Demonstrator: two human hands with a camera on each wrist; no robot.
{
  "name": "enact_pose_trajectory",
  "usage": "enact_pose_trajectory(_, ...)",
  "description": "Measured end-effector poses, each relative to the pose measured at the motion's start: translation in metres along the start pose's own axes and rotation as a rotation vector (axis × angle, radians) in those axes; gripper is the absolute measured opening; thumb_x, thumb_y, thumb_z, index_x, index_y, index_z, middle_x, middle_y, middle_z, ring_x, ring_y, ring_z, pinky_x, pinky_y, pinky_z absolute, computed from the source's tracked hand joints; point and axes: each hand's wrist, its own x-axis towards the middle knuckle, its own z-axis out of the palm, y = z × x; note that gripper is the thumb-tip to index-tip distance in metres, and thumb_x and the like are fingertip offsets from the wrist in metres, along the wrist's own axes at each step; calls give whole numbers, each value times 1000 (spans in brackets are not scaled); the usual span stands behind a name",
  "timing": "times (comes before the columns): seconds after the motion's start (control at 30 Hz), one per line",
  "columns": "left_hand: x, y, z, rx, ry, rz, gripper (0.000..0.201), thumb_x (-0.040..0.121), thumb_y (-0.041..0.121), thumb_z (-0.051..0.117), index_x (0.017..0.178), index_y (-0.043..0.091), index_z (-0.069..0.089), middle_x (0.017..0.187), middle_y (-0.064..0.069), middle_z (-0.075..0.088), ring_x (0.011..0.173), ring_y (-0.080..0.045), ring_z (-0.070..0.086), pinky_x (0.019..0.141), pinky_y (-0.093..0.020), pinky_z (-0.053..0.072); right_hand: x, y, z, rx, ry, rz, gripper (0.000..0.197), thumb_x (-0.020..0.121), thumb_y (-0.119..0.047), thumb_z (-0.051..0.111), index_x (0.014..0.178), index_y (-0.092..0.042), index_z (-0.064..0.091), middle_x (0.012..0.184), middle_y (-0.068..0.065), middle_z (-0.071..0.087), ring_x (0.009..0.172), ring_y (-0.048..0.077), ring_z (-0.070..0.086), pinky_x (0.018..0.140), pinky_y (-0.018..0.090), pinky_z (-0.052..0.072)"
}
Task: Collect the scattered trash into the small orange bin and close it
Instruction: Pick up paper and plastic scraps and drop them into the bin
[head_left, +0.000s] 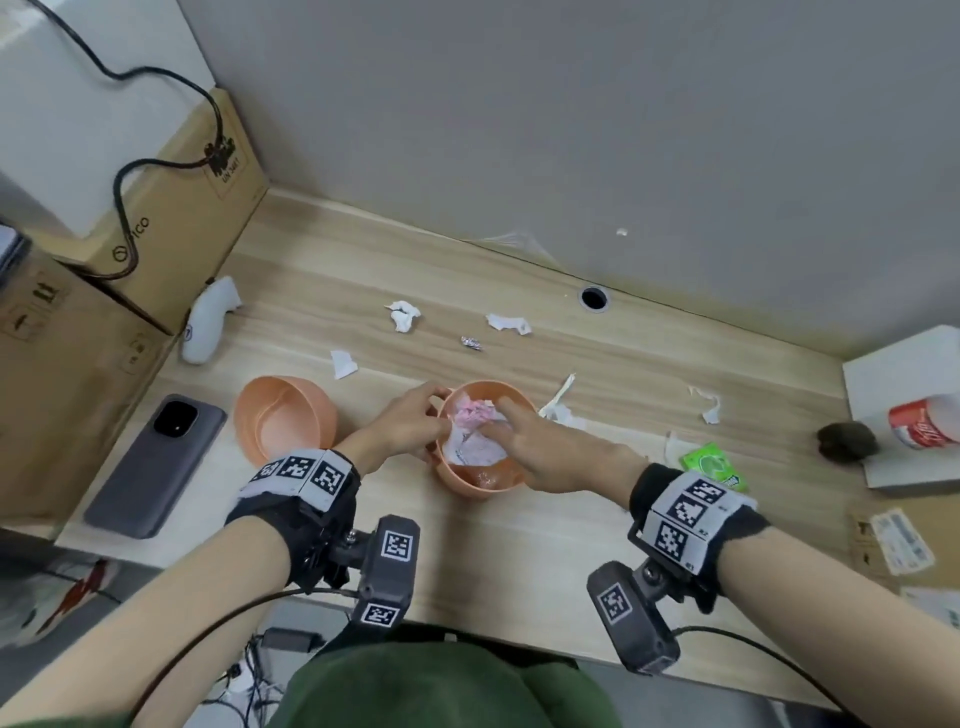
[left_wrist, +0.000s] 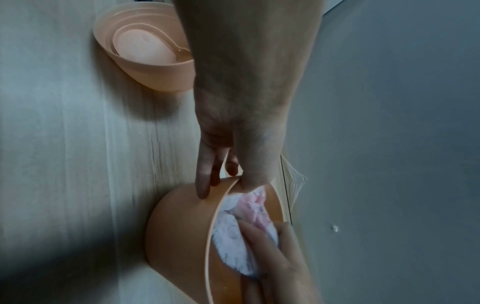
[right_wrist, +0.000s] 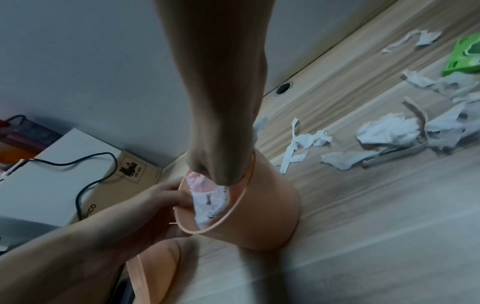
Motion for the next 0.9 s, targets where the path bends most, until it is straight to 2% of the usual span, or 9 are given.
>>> enact_pose_trajectory(0.17, -8, -2, 0, -10, -19, 20, 31, 92, 21, 59, 122, 16, 54, 108, -17, 66, 97, -30, 70, 76, -46, 61, 30, -8, 6, -119, -156, 72, 56, 91, -30, 49, 139, -6, 31, 135, 18, 32, 122, 37, 40, 99, 43, 35)
enact_pose_trajectory(0.27, -13, -4, 1, -32, -28, 17, 32, 93, 24, 59, 122, 11, 51, 100, -13, 62, 96, -33, 70, 78, -48, 60, 52, -12, 16, -142, -315, 120, 69, 90, -36, 49, 146, -9, 19, 149, 21, 20, 138, 41, 23, 115, 49, 18)
enact_pose_trajectory(0.37, -15, -7, 1, -34, -29, 14, 34, 92, 17, 58, 125, 10, 51, 102, -15, 60, 96, -34, 70, 79, -49, 60, 65, -13, 23, -121, -395, 148, 73, 89, -33, 49, 149, -13, 12, 155, 20, 12, 143, 40, 9, 119, 48, 5)
enact_pose_trajectory(0.5, -14, -9, 1, -28, -10, 13, 37, 91, 20, 62, 126, 13, 52, 99, -14, 60, 95, -36, 70, 75, -48, 60, 66, -17, 4, -97, -460, 108, 54, 87, -30, 48, 139, -25, 34, 150, 15, 25, 139, 37, 19, 115, 48, 15)
enact_pose_trajectory(0.6, -12, -9, -2, -11, -17, 17, 39, 89, 21, 64, 125, 16, 52, 102, -14, 62, 95, -32, 70, 76, -49, 60, 47, -18, -23, 11, -407, -13, 45, 87, -16, 45, 132, -20, 46, 142, 12, 38, 137, 31, 25, 113, 42, 22)
enact_pose_trajectory(0.67, -11, -8, -3, 4, -23, 20, 37, 89, 20, 62, 125, 17, 52, 97, -10, 61, 95, -30, 70, 76, -47, 60, 25, -18, -45, 166, -295, -71, 46, 87, -5, 46, 131, -18, 51, 145, 7, 38, 138, 21, 27, 112, 32, 23)
enact_pose_trajectory(0.73, -9, -8, -4, 11, -27, 17, 36, 88, 16, 61, 123, 18, 53, 96, -9, 62, 92, -28, 70, 75, -43, 61, 9, -10, -60, 323, -105, -61, 41, 86, -2, 48, 123, -18, 59, 131, 5, 50, 119, 16, 47, 102, 27, 34)
enact_pose_trajectory(0.83, -8, -9, -4, -3, -37, 9, 41, 85, 9, 62, 124, 18, 53, 99, -9, 60, 88, -24, 69, 67, -35, 62, -3, 12, -61, 416, 210, 135, 28, 88, -26, 60, 115, -21, 56, 105, 1, 46, 82, 5, 50, 81, 27, 41)
enact_pose_trajectory(0.9, -7, -10, -4, -7, -39, 12, 40, 85, 9, 62, 123, 18, 53, 98, -8, 60, 84, -20, 68, 61, -30, 61, -8, 28, -52, 376, 163, 337, 46, 83, -44, 65, 119, -20, 49, 104, -2, 41, 84, 11, 50, 82, 31, 43)
